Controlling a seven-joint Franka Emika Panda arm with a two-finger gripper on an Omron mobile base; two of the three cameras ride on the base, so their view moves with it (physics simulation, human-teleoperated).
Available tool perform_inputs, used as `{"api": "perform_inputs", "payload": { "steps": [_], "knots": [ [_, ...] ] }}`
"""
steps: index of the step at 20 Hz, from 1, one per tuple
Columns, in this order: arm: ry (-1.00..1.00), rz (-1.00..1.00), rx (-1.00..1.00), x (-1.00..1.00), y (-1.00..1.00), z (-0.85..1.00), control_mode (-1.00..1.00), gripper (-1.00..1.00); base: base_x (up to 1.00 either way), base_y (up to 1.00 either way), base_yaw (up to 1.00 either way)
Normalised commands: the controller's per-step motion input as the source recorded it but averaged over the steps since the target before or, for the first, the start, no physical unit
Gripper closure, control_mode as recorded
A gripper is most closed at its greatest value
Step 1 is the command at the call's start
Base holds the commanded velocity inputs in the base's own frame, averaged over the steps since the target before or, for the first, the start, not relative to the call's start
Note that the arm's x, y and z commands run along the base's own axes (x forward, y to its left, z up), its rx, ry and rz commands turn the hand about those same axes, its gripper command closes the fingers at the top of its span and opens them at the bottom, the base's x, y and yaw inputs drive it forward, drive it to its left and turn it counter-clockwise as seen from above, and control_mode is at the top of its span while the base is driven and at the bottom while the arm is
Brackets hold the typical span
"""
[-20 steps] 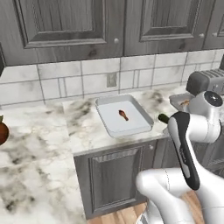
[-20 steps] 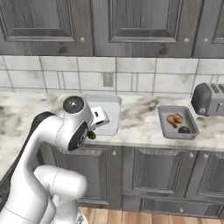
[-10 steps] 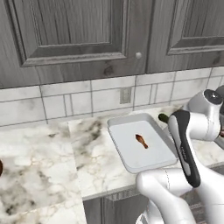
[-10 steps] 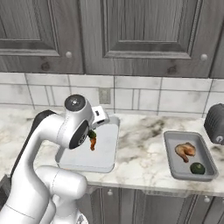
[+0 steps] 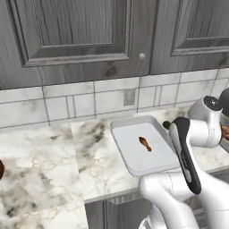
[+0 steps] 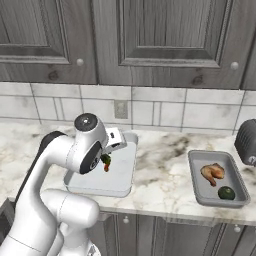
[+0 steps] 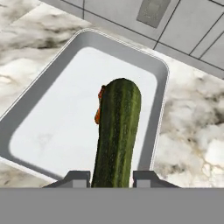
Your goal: Place one squash and one chicken drumstick in each tupperware on the nearby counter, to pack two identical lunches.
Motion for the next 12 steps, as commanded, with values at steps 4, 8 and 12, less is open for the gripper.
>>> {"api": "perform_inputs", "payload": {
  "steps": [4,8,12],
  "knots": [
    [0.00,-0.37,-0.01,0.24,0.03,-0.39,-1.00,1.00,0.00,0.00,0.00],
    [0.02,-0.31,0.02,0.41,0.04,-0.15,-1.00,1.00,0.00,0.00,0.00],
    [0.07,-0.15,0.12,0.45,0.00,0.00,-1.00,1.00,0.00,0.00,0.00]
  ]
}}
